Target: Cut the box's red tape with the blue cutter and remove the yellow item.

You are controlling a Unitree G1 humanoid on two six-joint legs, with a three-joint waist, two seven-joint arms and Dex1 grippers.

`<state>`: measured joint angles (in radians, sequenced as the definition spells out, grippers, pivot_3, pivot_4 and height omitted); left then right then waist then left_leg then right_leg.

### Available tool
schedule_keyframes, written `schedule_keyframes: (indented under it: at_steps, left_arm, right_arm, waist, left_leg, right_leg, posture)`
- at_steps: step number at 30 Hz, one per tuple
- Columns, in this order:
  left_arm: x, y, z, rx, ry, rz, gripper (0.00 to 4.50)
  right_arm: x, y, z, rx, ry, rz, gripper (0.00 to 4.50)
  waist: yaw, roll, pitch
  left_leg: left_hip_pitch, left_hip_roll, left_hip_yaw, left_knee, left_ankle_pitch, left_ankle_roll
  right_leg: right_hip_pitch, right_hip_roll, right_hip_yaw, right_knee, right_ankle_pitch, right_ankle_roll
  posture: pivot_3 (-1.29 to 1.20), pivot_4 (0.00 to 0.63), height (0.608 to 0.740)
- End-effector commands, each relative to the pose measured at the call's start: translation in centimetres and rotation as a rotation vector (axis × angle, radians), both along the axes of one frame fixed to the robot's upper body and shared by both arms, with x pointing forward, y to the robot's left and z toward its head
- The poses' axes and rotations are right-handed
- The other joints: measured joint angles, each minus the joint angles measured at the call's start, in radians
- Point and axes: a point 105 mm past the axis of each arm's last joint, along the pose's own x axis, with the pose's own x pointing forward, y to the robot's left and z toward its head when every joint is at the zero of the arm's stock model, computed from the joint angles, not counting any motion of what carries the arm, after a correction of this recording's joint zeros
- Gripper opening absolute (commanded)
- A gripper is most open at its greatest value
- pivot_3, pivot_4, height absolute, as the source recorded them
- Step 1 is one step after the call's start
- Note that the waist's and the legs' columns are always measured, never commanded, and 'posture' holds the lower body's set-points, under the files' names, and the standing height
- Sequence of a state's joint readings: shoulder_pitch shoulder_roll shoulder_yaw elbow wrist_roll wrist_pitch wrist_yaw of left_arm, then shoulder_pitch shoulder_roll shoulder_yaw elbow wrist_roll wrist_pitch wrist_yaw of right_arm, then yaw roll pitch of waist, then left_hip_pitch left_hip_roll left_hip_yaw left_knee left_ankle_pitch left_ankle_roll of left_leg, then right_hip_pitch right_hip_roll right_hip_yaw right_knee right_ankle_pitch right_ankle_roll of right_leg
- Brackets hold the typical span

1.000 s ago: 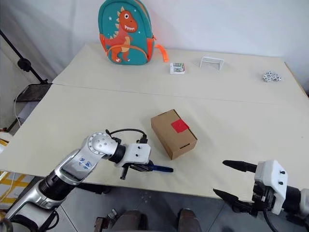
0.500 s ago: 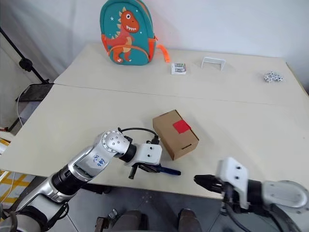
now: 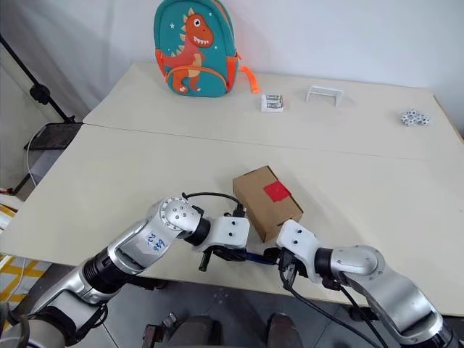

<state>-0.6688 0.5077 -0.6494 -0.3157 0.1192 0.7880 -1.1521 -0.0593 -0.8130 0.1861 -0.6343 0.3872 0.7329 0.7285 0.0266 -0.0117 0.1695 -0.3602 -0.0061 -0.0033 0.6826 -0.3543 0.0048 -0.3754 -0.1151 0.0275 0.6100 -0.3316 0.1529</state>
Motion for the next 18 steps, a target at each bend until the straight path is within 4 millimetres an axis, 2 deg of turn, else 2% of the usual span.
schedule_keyframes:
  at_steps: [1, 10, 18]
  left_arm:
    - [-0.6, 0.3, -1.8, 0.053, 0.058, 0.019, 0.45]
    - [-0.6, 0.4, -1.8, 0.053, 0.066, 0.035, 0.45]
    - [-0.6, 0.3, -1.7, 0.05, 0.066, 0.035, 0.45]
  right_arm:
    - [-0.3, 0.0, -0.7, -0.013, 0.016, 0.013, 0.07]
    - [-1.0, -0.9, -0.3, -0.014, 0.013, 0.045, 0.07]
    - [-0.9, 0.3, -0.3, 0.0, 0.005, 0.096, 0.07]
  waist:
    - [0.0, 0.0, 0.0]
    - [-0.001, 0.0, 0.0]
    - [-0.002, 0.0, 0.0]
  left_leg:
    - [0.0, 0.0, 0.0, 0.0, 0.0, 0.0]
    - [0.0, 0.0, 0.0, 0.0, 0.001, 0.0]
    - [0.0, 0.001, 0.0, 0.0, 0.001, 0.0]
  right_leg:
    - [0.0, 0.0, 0.0, 0.0, 0.0, 0.0]
    - [0.001, 0.0, -0.001, 0.0, 0.0, 0.0]
    - [0.001, 0.0, -0.001, 0.0, 0.0, 0.0]
  posture:
    - [0.0, 0.15, 0.74]
    - [0.0, 0.15, 0.74]
    - [0.0, 0.15, 0.74]
